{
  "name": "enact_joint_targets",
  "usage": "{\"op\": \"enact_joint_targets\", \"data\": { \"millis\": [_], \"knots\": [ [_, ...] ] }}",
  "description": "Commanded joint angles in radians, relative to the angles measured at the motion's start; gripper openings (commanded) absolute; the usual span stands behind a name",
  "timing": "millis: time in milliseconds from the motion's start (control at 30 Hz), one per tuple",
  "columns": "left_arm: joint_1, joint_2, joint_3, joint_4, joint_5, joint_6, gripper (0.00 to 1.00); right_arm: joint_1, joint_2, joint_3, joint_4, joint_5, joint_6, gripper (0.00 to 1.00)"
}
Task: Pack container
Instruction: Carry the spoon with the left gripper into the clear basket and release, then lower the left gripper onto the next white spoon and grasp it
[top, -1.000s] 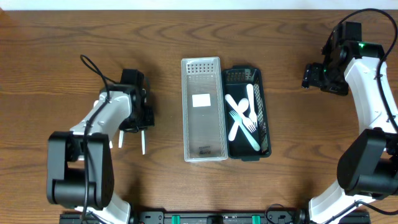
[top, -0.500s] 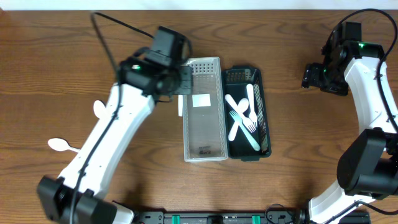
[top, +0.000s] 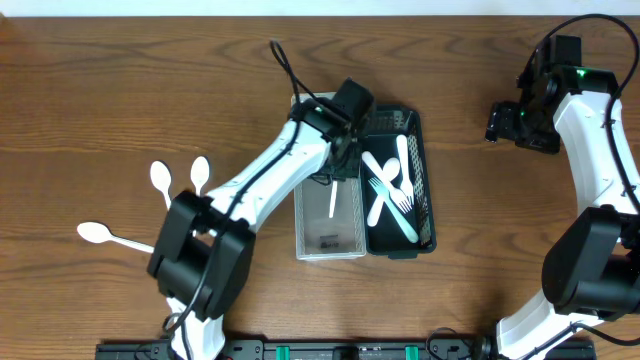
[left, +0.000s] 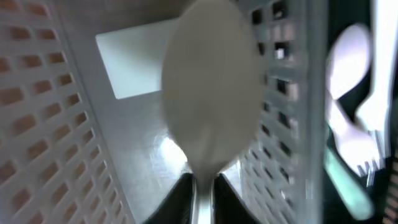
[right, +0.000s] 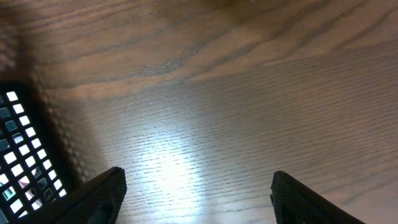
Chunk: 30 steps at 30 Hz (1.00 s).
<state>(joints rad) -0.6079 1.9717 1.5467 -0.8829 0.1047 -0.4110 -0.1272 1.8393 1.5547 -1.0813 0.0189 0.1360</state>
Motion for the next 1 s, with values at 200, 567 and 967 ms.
{"op": "enact_joint_targets", "data": {
  "millis": [200,567,967],
  "knots": [
    [0.058,-0.114,0.005,-0.032,-0.034,0.055,0.44,-0.001,0.000,-0.004,-0.003,-0.001,-0.014,0.77],
    [0.397,-0.490,0.002,-0.258,-0.276,0.120,0.80,-0.001,0.000,-0.004,0.002,-0.001,-0.014,0.78],
    [0.696,-0.319,-0.164,-0.121,-0.130,0.241,0.83,0.000,0.000,-0.004,0.004,-0.001,-0.014,0.78]
  ]
}}
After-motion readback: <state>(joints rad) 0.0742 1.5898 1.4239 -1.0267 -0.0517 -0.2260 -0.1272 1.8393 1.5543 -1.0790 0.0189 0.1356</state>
